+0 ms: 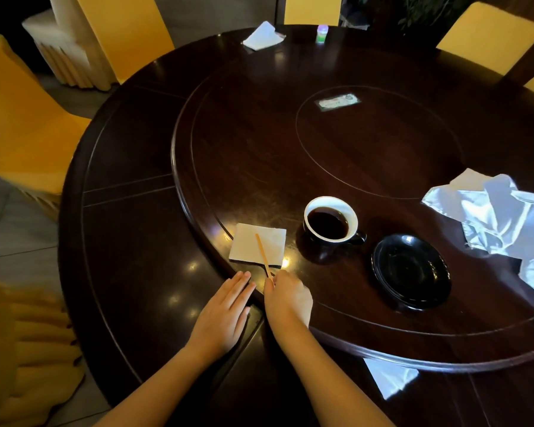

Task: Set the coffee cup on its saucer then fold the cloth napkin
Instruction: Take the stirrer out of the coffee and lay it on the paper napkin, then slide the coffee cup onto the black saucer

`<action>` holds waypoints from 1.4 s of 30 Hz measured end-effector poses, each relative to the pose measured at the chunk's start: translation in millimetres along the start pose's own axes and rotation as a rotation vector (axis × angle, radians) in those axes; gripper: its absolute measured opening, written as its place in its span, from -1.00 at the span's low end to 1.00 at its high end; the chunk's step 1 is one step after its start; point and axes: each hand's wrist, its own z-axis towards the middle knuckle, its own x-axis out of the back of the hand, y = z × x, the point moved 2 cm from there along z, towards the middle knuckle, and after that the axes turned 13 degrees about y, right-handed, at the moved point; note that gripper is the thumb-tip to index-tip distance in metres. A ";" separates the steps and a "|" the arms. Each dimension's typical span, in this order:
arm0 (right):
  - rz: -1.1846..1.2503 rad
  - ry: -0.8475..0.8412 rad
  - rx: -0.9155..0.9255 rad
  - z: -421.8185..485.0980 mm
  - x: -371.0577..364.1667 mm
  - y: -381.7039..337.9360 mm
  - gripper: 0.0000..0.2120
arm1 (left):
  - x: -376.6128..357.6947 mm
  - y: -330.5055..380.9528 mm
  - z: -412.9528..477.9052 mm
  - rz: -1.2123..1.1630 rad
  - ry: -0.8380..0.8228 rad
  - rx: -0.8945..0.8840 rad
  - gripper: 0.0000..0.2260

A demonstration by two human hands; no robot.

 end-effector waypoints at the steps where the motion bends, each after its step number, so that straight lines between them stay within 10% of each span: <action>1: -0.001 0.002 0.005 0.5 -0.9 0.3 -0.74 | 0.8 -1.1 0.1 -0.009 0.003 -0.012 -0.57; 23: -0.149 0.183 0.306 2.3 -8.3 24.4 -0.82 | 14.5 -9.3 6.9 -0.020 -0.035 -0.044 -0.44; 42: -0.100 -0.436 0.316 6.7 98.7 133.8 -0.61 | 62.3 94.7 68.7 -0.022 -0.463 0.106 -0.61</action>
